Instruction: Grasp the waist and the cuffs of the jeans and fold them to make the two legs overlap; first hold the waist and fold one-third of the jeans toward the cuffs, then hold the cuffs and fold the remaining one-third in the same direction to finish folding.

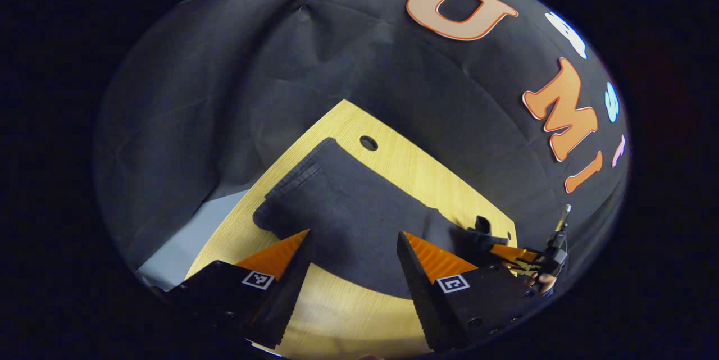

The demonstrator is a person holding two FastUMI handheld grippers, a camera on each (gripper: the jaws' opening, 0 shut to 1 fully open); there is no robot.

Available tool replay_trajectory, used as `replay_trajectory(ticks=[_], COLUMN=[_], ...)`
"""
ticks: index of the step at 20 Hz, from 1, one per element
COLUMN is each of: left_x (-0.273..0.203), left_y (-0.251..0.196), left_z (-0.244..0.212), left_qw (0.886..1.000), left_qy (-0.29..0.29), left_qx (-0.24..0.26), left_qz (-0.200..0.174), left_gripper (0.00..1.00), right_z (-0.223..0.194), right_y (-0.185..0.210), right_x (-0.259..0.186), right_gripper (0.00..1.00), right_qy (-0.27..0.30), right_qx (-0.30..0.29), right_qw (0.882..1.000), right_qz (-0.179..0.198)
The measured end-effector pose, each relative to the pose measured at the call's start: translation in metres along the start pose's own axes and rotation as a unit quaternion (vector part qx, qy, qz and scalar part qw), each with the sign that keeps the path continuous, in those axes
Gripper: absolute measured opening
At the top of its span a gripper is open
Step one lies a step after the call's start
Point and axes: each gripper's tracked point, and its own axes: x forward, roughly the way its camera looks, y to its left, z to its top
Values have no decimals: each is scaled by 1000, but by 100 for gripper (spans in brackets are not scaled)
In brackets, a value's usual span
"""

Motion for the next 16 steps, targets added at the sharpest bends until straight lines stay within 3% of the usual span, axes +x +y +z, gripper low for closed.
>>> replay_trajectory(ticks=[1,2,4,7,9,10,11,13,16], left_x=[-2,-3,-2,15,31,37,41,54,76], left_y=[-1,-1,6,25,37,41,48,58,65], left_z=[-1,-1,-2,3,7,6,6,16,32], left_qw=[1000,1000,999,998,997,997,996,994,991], left_qy=[9,15,23,33,48,59,68,77,83], left_qx=[-5,-11,-22,-26,-19,-9,5,36,86], left_qz=[4,7,24,47,50,54,56,63,68], left_gripper=[89,89,90,93,93,88,94,94,95], right_z=[-8,-8,-7,-4,0,1,3,9,19], right_y=[1,-2,16,26,20,20,18,13,9], right_x=[7,8,8,-3,-9,-13,-17,-29,-58], right_gripper=[12,16,52,77,86,87,90,96,98], right_qy=[11,10,5,-6,-19,-26,-32,-49,-82], right_qx=[14,21,40,43,34,32,31,25,20], right_qw=[1000,1000,999,998,999,999,999,998,996], right_qz=[-4,-6,23,38,29,28,26,21,13])
